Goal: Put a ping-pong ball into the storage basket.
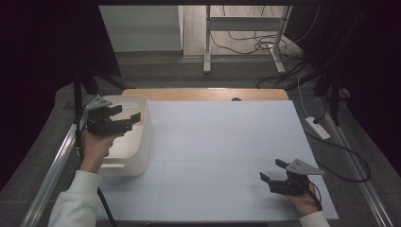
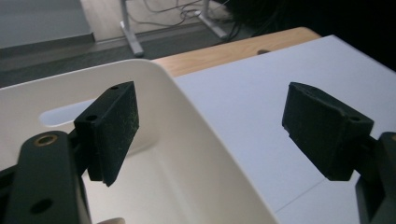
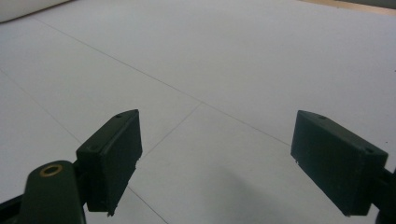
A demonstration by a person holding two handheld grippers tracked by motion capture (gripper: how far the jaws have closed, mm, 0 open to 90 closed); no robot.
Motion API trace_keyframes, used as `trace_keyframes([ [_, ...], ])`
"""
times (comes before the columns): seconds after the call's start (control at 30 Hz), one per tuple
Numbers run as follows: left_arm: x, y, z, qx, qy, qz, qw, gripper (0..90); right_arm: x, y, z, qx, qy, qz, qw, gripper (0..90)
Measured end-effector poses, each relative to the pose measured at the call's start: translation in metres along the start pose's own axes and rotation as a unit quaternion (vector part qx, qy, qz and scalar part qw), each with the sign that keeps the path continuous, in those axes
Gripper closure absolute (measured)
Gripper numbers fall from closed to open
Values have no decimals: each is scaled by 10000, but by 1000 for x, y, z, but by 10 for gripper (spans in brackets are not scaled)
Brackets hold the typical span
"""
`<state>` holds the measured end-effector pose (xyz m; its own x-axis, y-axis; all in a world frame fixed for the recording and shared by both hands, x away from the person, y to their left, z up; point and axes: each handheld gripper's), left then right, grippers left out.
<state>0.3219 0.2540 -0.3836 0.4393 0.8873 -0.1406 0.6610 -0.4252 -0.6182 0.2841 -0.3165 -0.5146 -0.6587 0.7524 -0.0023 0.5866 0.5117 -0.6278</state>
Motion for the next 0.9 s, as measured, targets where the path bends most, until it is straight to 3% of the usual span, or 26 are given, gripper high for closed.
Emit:
trace_keyframes([
  [0.1, -8, -4, 5, -37, 187, 82, 9998, 198, 1, 0, -1, 16, -11, 13, 10000, 166],
  [0.47, -32, -12, 20, -242, 501, 401, 9976, 200, 2, 2, -2, 18, -77, 23, 10000, 166],
  [0.63, -41, -12, 24, -316, 551, 567, 9964, 202, 1, 2, -2, 7, -65, 19, 10000, 166],
  [0.9, -61, -6, 38, -240, 801, 762, 9936, 205, 2, 2, -2, 14, -50, 21, 10000, 166],
])
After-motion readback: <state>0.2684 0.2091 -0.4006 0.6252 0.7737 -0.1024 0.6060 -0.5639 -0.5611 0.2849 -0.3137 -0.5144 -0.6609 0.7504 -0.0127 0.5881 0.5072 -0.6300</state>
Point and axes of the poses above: each handheld gripper's, and its own axes: y roughly forward along the jaws, z roughly out of its underside, x roughly to its left, and after that the axes turned 10 degrees about x, right-handed
